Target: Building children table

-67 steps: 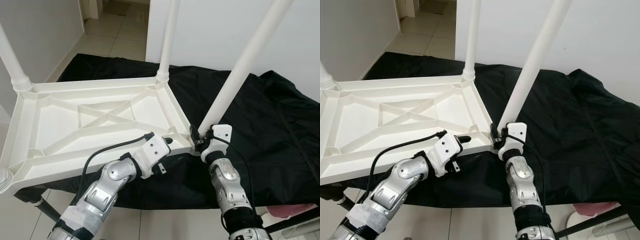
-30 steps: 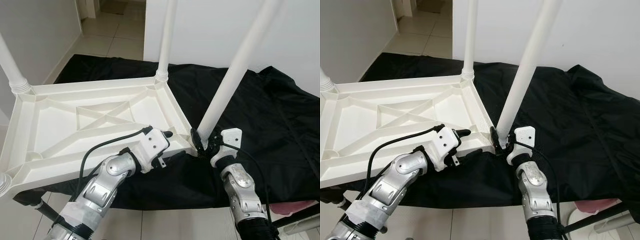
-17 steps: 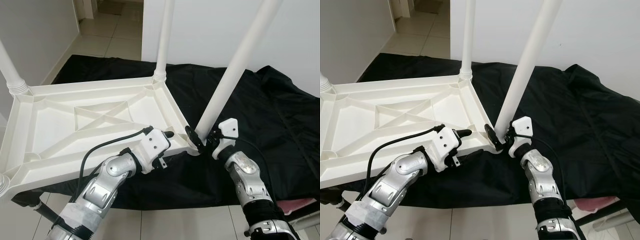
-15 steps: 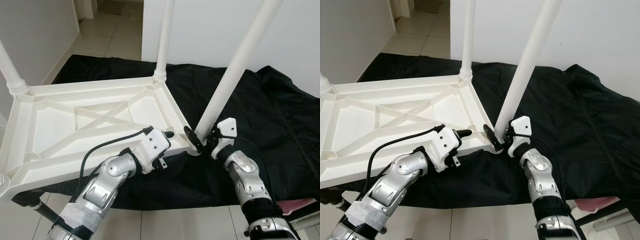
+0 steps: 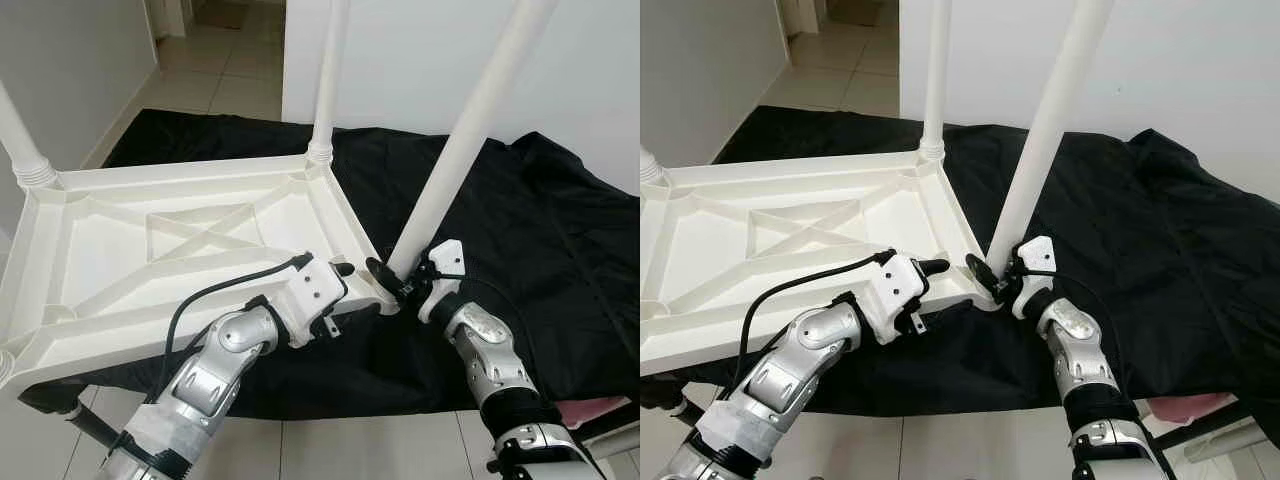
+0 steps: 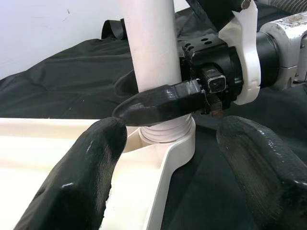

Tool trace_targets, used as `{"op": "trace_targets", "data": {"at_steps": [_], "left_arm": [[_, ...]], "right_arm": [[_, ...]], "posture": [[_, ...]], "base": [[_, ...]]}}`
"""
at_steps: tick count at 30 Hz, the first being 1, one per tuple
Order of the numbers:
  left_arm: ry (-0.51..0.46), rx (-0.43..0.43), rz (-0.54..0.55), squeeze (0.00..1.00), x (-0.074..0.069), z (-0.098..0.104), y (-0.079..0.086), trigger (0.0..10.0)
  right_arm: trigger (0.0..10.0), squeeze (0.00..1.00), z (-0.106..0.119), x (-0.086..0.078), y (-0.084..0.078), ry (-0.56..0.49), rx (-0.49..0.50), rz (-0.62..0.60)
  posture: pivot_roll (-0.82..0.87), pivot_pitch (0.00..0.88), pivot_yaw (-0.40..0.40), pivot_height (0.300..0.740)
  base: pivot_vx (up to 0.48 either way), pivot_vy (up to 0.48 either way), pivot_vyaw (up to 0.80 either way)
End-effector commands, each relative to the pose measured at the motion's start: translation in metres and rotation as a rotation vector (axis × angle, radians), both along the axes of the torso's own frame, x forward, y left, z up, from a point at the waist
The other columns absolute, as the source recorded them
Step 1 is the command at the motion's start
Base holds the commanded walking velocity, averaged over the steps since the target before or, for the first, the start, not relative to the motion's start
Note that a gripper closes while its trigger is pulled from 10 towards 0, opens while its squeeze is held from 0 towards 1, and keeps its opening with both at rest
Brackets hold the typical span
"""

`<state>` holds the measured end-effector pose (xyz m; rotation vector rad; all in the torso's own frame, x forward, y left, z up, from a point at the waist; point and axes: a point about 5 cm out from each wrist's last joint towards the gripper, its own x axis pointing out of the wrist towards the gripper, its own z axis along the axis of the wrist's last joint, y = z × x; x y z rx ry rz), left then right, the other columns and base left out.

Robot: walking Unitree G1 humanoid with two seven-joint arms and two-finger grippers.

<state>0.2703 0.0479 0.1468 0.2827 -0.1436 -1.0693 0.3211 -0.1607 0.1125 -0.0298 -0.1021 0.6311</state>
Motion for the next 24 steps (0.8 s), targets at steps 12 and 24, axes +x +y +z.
{"op": "trace_targets", "data": {"at_steps": [12,24], "left_arm": [[0.010,0.040,-0.038,0.00,0.002,-0.007,-0.002,10.0],[0.003,0.037,-0.042,0.00,0.003,-0.007,-0.003,10.0]], "right_arm": [[10.0,0.00,-0.014,0.004,-0.012,0.100,0.068,-0.368],[10.0,0.00,-0.025,-0.010,0.004,0.152,0.176,-0.717]], "posture": [[-0.01,0.000,-0.085,0.740],[-0.02,0.000,-0.086,0.740]], "base": [[0.000,0.000,0.00],[0.000,0.000,0.00]]}}
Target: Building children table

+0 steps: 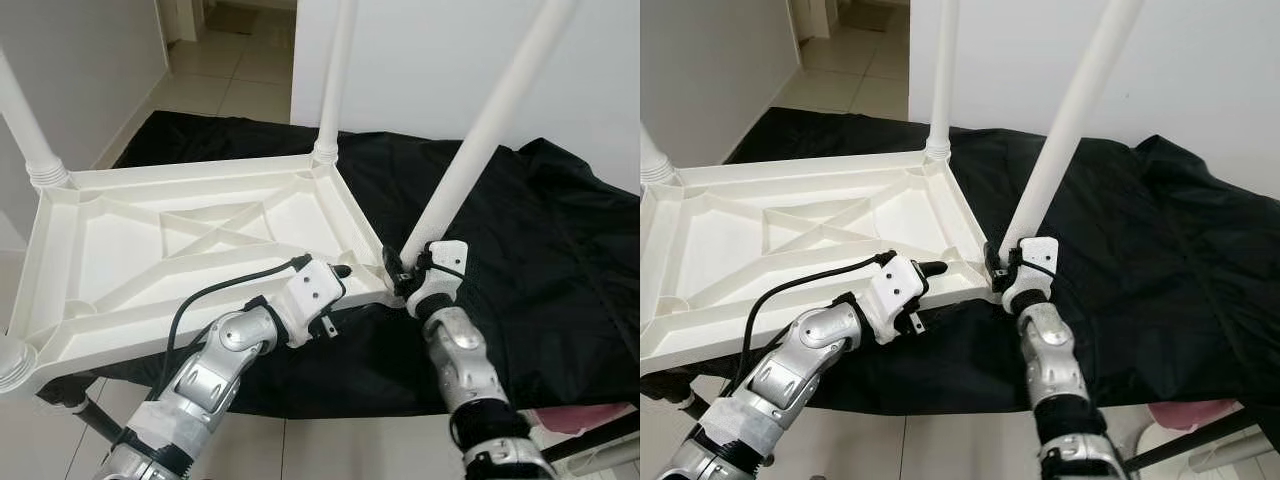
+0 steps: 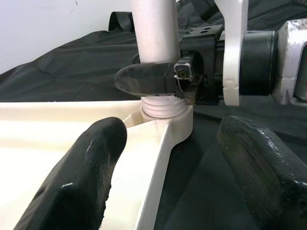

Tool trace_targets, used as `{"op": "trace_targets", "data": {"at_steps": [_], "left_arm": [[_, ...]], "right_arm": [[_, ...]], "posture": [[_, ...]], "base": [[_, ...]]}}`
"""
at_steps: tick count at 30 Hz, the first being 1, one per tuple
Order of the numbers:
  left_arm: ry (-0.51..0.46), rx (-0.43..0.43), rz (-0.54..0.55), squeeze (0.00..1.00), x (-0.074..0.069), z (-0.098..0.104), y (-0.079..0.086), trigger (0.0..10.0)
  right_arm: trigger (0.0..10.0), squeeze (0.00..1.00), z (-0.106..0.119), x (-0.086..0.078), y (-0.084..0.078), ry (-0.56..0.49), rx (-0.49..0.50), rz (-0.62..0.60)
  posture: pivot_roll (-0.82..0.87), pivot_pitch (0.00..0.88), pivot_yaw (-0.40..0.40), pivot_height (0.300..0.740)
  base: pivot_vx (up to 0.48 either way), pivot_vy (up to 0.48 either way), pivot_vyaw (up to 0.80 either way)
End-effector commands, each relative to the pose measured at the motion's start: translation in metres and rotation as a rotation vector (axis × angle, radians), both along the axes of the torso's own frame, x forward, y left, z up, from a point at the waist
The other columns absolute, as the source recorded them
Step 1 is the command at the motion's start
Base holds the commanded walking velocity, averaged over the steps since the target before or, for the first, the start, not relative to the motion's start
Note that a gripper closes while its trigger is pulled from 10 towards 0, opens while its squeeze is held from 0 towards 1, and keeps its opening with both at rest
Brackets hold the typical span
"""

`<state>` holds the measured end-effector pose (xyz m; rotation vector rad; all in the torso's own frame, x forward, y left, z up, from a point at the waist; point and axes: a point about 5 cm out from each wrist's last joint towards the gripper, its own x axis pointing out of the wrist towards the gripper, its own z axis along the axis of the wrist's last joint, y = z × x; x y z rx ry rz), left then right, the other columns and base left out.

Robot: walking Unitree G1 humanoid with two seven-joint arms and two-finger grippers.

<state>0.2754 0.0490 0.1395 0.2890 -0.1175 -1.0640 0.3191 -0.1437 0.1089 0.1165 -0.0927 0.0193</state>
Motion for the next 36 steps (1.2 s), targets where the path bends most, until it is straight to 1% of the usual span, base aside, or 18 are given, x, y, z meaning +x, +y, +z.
{"op": "trace_targets", "data": {"at_steps": [1,2,4,5,6,7,11,12,19,21,24,25,26,27,30,33,34,36], "left_arm": [[-0.014,0.020,-0.052,0.00,-0.002,0.000,-0.004,10.0],[-0.014,0.020,-0.052,0.00,-0.002,0.000,-0.004,10.0],[-0.015,0.017,-0.052,0.00,-0.002,0.001,-0.005,10.0],[-0.015,0.017,-0.052,0.00,-0.002,0.001,-0.005,10.0],[-0.015,0.014,-0.052,0.00,-0.002,0.001,-0.006,10.0],[-0.016,0.011,-0.052,0.00,-0.002,0.001,-0.006,10.0],[-0.015,0.009,-0.055,0.00,-0.003,0.000,-0.007,10.0],[-0.013,0.006,-0.056,0.00,-0.003,0.000,-0.008,10.0],[-0.012,0.004,-0.049,0.00,-0.003,0.000,-0.008,10.0],[-0.010,0.005,-0.048,0.00,-0.004,-0.001,-0.007,10.0],[-0.010,0.007,-0.048,0.00,-0.004,-0.002,-0.007,10.0],[-0.010,0.007,-0.048,0.00,-0.004,-0.002,-0.007,10.0],[-0.010,0.006,-0.048,0.00,-0.004,-0.001,-0.007,10.0],[-0.011,0.007,-0.048,0.00,-0.003,-0.001,-0.007,10.0],[-0.013,0.007,-0.048,0.00,-0.003,-0.001,-0.007,10.0],[-0.012,0.006,-0.048,0.00,-0.003,-0.001,-0.007,10.0],[-0.011,0.004,-0.049,0.00,-0.003,-0.001,-0.007,10.0],[-0.011,0.004,-0.049,0.00,-0.003,-0.001,-0.007,10.0]], "right_arm": [[10.0,0.00,-0.022,-0.009,-0.008,0.111,0.047,-0.126],[10.0,0.00,-0.022,-0.009,-0.008,0.111,0.047,-0.126],[10.0,0.00,-0.021,-0.011,0.001,0.113,0.055,-0.167],[10.0,0.00,-0.021,-0.011,0.001,0.113,0.055,-0.167],[10.0,0.00,-0.020,-0.011,0.009,0.115,0.057,-0.148],[10.0,0.00,-0.020,-0.012,0.020,0.120,0.083,-0.096],[10.0,0.00,-0.016,-0.012,0.023,0.099,0.076,-0.077],[10.0,1.00,-0.013,-0.012,0.023,0.077,0.071,-0.059],[10.0,1.00,-0.006,-0.013,0.020,0.029,0.063,-0.047],[10.0,1.00,-0.003,-0.015,0.018,0.009,0.060,-0.017],[10.0,1.00,-0.003,-0.017,0.014,0.008,0.030,0.013],[10.0,0.43,-0.004,-0.017,0.013,0.012,0.030,0.030],[10.0,0.43,-0.004,-0.018,0.012,0.014,0.033,0.041],[10.0,0.00,-0.005,-0.018,0.008,0.011,0.031,0.069],[10.0,0.00,-0.005,-0.019,0.001,-0.002,0.005,0.133],[10.0,0.00,-0.004,-0.018,-0.002,-0.009,-0.006,0.164],[10.0,0.00,-0.003,-0.016,-0.006,-0.017,-0.020,0.227],[10.0,0.00,-0.003,-0.016,-0.006,-0.017,-0.020,0.227]], "posture": [[-0.02,0.000,-0.086,0.740],[-0.02,0.000,-0.086,0.740],[-0.01,0.000,-0.093,0.740],[-0.01,0.000,-0.093,0.740],[-0.01,0.000,-0.095,0.740],[-0.01,0.000,-0.095,0.740],[-0.02,0.000,-0.096,0.740],[-0.01,0.000,-0.099,0.740],[-0.01,0.000,-0.101,0.740],[-0.02,0.000,-0.101,0.740],[-0.02,0.000,-0.101,0.740],[-0.02,0.000,-0.101,0.740],[-0.02,0.000,-0.101,0.740],[-0.02,0.000,-0.102,0.740],[-0.02,0.000,-0.102,0.740],[-0.03,0.000,-0.099,0.740],[-0.03,0.000,-0.097,0.740],[-0.03,0.000,-0.097,0.740]], "base": [[0.000,0.000,0.00],[0.000,0.000,0.00],[0.000,0.000,0.00],[0.000,0.000,0.00],[0.000,0.000,0.00],[0.000,0.000,0.00],[0.000,0.000,0.00],[0.000,0.000,0.00],[0.000,0.000,0.00],[0.000,0.000,0.00],[0.000,0.000,0.00],[0.000,0.000,0.00],[0.000,0.000,0.00],[0.000,0.000,0.00],[0.000,0.000,0.00],[0.000,0.000,0.00],[0.000,0.000,0.00],[0.000,0.000,0.00]]}}
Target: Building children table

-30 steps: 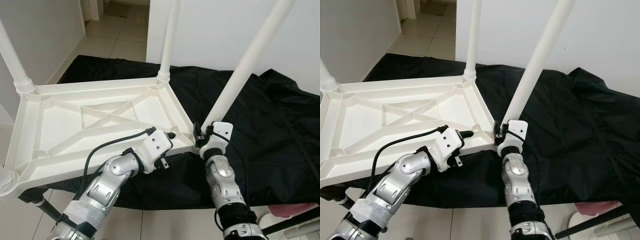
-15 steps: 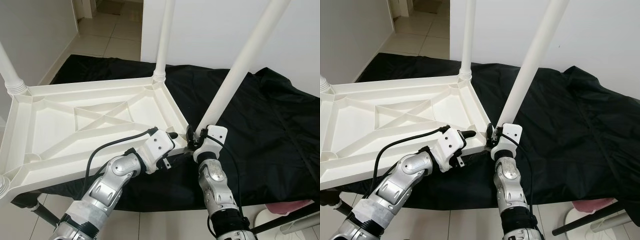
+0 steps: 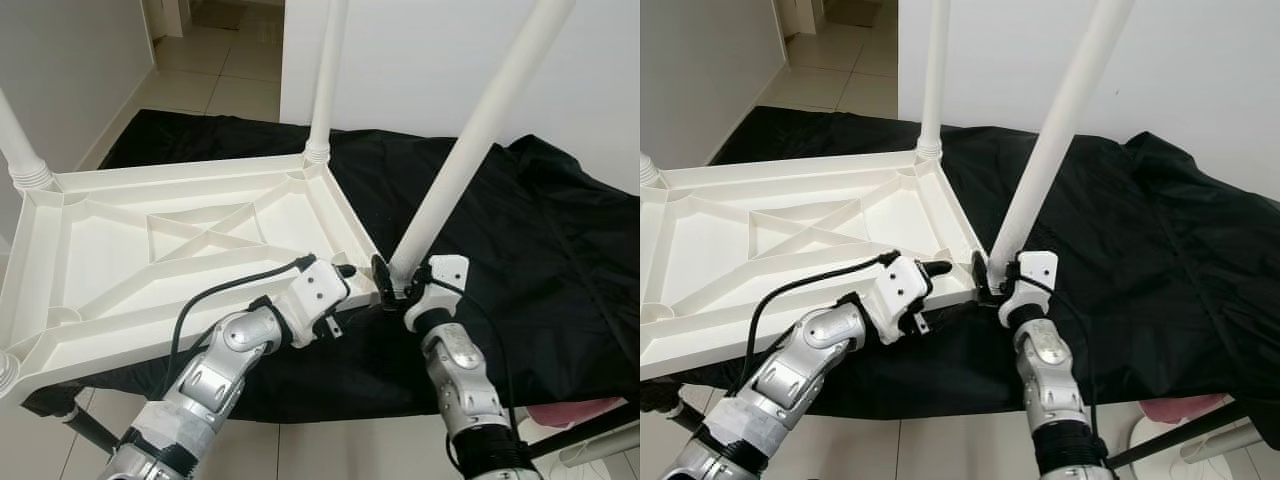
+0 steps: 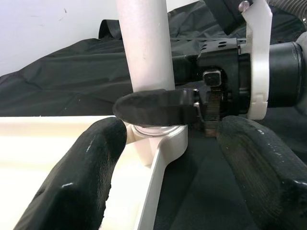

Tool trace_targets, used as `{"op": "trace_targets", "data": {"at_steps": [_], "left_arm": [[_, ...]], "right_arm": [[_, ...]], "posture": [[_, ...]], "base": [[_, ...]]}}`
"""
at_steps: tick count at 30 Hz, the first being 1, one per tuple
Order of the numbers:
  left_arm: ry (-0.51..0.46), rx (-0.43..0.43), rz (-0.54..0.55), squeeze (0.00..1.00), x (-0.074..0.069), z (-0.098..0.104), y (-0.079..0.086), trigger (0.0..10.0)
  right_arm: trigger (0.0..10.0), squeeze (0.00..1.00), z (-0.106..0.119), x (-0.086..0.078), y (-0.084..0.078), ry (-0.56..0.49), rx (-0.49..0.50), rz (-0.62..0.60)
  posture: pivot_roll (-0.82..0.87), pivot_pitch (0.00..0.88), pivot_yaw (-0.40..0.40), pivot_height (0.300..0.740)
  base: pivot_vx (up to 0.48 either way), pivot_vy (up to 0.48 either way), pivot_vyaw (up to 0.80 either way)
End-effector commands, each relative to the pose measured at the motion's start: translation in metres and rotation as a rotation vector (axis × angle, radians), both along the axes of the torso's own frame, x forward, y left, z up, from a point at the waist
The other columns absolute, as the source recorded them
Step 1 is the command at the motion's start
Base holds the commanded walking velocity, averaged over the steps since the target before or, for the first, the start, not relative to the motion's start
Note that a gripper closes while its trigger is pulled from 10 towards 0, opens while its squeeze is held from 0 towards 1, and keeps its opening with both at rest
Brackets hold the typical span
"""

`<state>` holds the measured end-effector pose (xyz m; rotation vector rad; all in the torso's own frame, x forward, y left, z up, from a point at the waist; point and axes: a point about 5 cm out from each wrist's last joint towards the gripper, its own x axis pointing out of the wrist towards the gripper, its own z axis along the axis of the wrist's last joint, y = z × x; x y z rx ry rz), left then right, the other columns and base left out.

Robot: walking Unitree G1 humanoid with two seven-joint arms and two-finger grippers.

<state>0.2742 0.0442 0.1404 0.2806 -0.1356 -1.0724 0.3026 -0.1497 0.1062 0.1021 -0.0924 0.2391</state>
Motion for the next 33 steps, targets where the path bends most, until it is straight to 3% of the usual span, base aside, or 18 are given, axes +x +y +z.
{"op": "trace_targets", "data": {"at_steps": [1,3,7,15,19,20,24,25,33], "left_arm": [[-0.001,0.018,-0.039,0.00,-0.001,-0.002,-0.003,10.0],[-0.001,0.018,-0.040,0.00,-0.001,-0.002,-0.003,10.0],[-0.003,0.019,-0.040,0.00,0.000,-0.001,-0.002,10.0],[0.000,0.017,-0.042,0.00,-0.001,0.000,-0.002,10.0],[-0.003,0.022,-0.039,0.00,-0.001,0.000,-0.002,10.0],[-0.004,0.022,-0.037,0.00,-0.001,0.001,-0.001,10.0],[-0.003,0.023,-0.035,0.00,-0.001,0.001,-0.001,10.0],[-0.003,0.025,-0.034,0.00,-0.002,0.000,0.000,10.0],[0.005,0.030,-0.027,0.00,-0.004,-0.002,0.003,10.0]], "right_arm": [[10.0,0.00,0.000,0.002,-0.002,-0.003,-0.001,0.035],[10.0,0.00,0.001,0.003,-0.003,-0.002,-0.003,0.073],[10.0,0.00,0.000,0.006,-0.001,0.020,-0.078,0.329],[10.0,0.00,0.007,0.021,-0.006,0.016,-0.195,0.408],[10.0,0.00,0.008,0.025,-0.008,0.018,-0.194,0.426],[6.2,0.00,0.007,0.026,-0.008,0.021,-0.200,0.431],[6.2,0.00,0.006,0.028,-0.010,0.026,-0.209,0.448],[0.0,0.00,0.005,0.028,-0.011,0.032,-0.217,0.448],[0.0,0.00,0.000,0.029,-0.017,0.042,-0.211,0.437]], "posture": [[-0.03,0.000,-0.097,0.740],[-0.03,0.000,-0.093,0.740],[-0.03,0.000,-0.091,0.740],[-0.02,0.000,-0.086,0.740],[-0.02,0.000,-0.086,0.740],[-0.01,0.000,-0.087,0.740],[-0.01,0.000,-0.087,0.740],[0.00,0.000,-0.090,0.740],[0.00,0.000,-0.090,0.740]], "base": [[0.000,0.000,0.00],[0.000,0.000,0.00],[0.000,0.000,0.00],[0.000,0.000,0.00],[0.000,0.000,0.00],[0.000,0.000,0.00],[0.000,0.000,0.00],[0.000,0.000,0.00],[0.000,0.000,0.00]]}}
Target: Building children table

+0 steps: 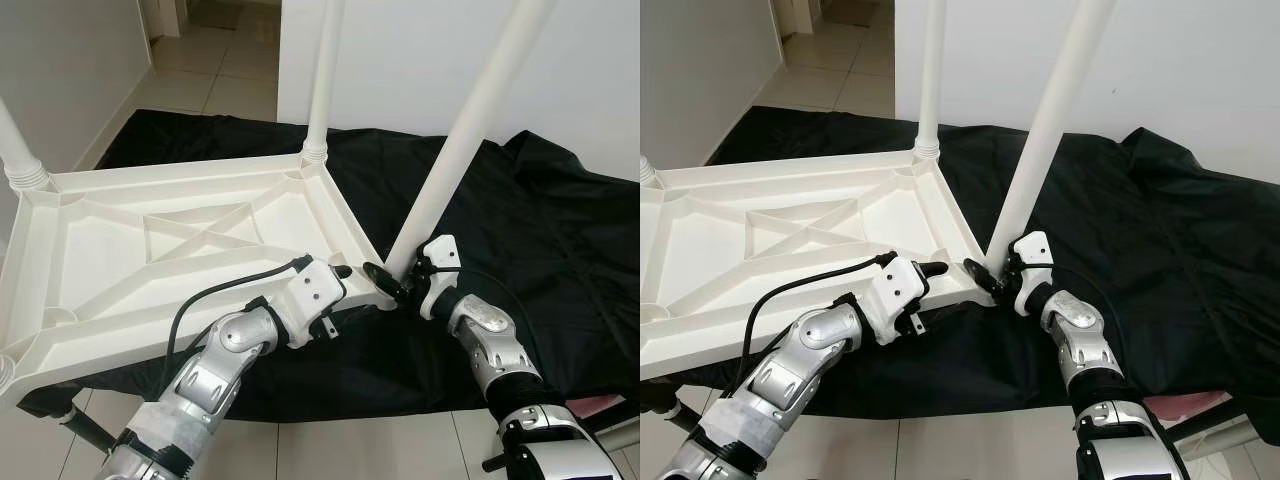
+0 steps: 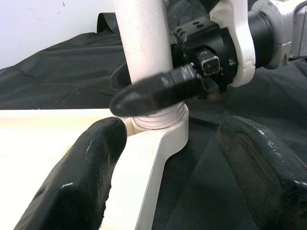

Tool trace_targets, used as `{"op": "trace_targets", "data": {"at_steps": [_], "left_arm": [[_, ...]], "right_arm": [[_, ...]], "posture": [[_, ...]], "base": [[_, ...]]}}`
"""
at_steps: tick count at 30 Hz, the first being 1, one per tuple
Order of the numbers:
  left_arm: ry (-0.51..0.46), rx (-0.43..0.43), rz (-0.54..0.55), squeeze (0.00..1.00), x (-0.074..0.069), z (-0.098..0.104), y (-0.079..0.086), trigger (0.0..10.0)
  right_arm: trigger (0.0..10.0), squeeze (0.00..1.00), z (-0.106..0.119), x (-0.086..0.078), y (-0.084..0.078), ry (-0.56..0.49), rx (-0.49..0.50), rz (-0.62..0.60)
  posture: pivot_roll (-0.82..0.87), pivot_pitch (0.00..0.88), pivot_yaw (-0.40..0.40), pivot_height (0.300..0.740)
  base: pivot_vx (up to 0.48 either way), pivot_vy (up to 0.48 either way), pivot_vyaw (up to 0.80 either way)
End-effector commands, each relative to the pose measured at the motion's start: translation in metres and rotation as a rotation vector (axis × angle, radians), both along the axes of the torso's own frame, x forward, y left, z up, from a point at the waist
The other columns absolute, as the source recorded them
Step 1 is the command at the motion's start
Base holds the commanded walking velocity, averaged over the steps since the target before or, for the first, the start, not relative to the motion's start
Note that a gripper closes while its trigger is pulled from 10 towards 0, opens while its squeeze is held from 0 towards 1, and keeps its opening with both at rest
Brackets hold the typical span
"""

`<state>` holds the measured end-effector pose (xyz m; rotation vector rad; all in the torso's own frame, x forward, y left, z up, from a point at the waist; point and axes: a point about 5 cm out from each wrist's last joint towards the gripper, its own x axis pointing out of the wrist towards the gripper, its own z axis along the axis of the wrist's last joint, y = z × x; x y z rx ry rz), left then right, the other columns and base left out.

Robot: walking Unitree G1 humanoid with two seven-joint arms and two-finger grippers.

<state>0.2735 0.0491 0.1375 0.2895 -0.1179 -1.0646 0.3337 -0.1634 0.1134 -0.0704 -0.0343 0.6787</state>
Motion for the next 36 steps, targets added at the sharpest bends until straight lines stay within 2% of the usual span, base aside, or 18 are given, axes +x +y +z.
{"op": "trace_targets", "data": {"at_steps": [1,6,7,15,16,19,22,23,27,29,30,32,35,36], "left_arm": [[-0.002,0.016,-0.038,0.00,-0.003,0.001,-0.002,10.0],[-0.001,0.019,-0.036,0.00,-0.003,0.000,-0.002,10.0],[-0.003,0.022,-0.035,0.00,-0.003,0.000,-0.002,10.0],[-0.004,0.026,-0.027,0.00,-0.003,0.000,0.001,10.0],[-0.005,0.025,-0.027,0.00,-0.003,0.000,0.001,10.0],[-0.005,0.025,-0.026,0.00,-0.002,0.000,0.001,10.0],[-0.005,0.024,-0.027,0.00,-0.002,0.001,0.000,10.0],[-0.005,0.024,-0.030,0.00,-0.002,0.001,0.000,10.0],[-0.005,0.026,-0.033,0.00,-0.003,0.001,0.001,10.0],[-0.006,0.030,-0.037,0.00,-0.002,0.001,0.001,10.0],[-0.006,0.030,-0.037,0.00,-0.002,0.001,0.001,10.0],[-0.006,0.031,-0.039,0.00,-0.001,0.001,0.001,10.0],[-0.006,0.031,-0.039,0.00,-0.001,0.001,0.000,10.0],[-0.004,0.029,-0.039,0.00,-0.001,0.001,-0.001,10.0]], "right_arm": [[0.0,0.00,-0.007,-0.001,-0.005,0.024,-0.023,-0.009],[0.0,0.00,-0.007,-0.001,-0.007,0.026,-0.011,-0.023],[10.0,0.00,-0.007,-0.001,-0.008,0.027,-0.007,-0.029],[10.0,0.00,-0.007,-0.003,-0.008,0.024,0.038,-0.122],[10.0,0.00,-0.011,-0.002,-0.008,0.039,0.017,-0.204],[10.0,0.00,-0.012,-0.004,-0.005,0.039,0.017,-0.257],[10.0,0.00,-0.013,-0.006,-0.002,0.044,0.044,-0.325],[10.0,0.00,-0.014,-0.009,0.001,0.056,0.076,-0.415],[10.0,0.00,-0.015,-0.012,0.004,0.057,0.097,-0.500],[10.0,0.00,-0.015,-0.018,0.009,0.064,0.118,-0.630],[10.0,0.00,-0.015,-0.018,0.009,0.064,0.118,-0.630],[10.0,0.00,-0.014,-0.024,0.013,0.067,0.142,-0.755],[10.0,0.00,-0.012,-0.028,0.014,0.065,0.156,-0.822],[10.0,0.00,-0.013,-0.030,0.023,0.083,0.179,-0.852]], "posture": [[0.00,0.000,-0.090,0.740],[0.00,0.000,-0.090,0.740],[0.00,0.000,-0.091,0.740],[0.00,0.000,-0.092,0.740],[0.00,0.000,-0.095,0.740],[0.00,0.000,-0.090,0.740],[0.00,0.000,-0.089,0.740],[0.00,0.000,-0.084,0.740],[-0.01,0.000,-0.082,0.740],[-0.01,0.000,-0.080,0.740],[-0.01,0.000,-0.080,0.740],[-0.01,0.000,-0.081,0.740],[-0.01,0.000,-0.081,0.740],[-0.01,0.000,-0.079,0.740]], "base": [[0.000,0.000,0.00],[0.000,0.000,0.00],[0.000,0.000,0.00],[0.000,0.000,0.00],[0.000,0.000,0.00],[0.000,0.000,0.00],[0.000,0.000,0.00],[0.000,0.000,0.00],[0.000,0.000,0.00],[0.000,0.000,0.00],[0.000,0.000,0.00],[0.000,0.000,0.00],[0.000,0.000,0.00],[0.000,0.000,0.00]]}}
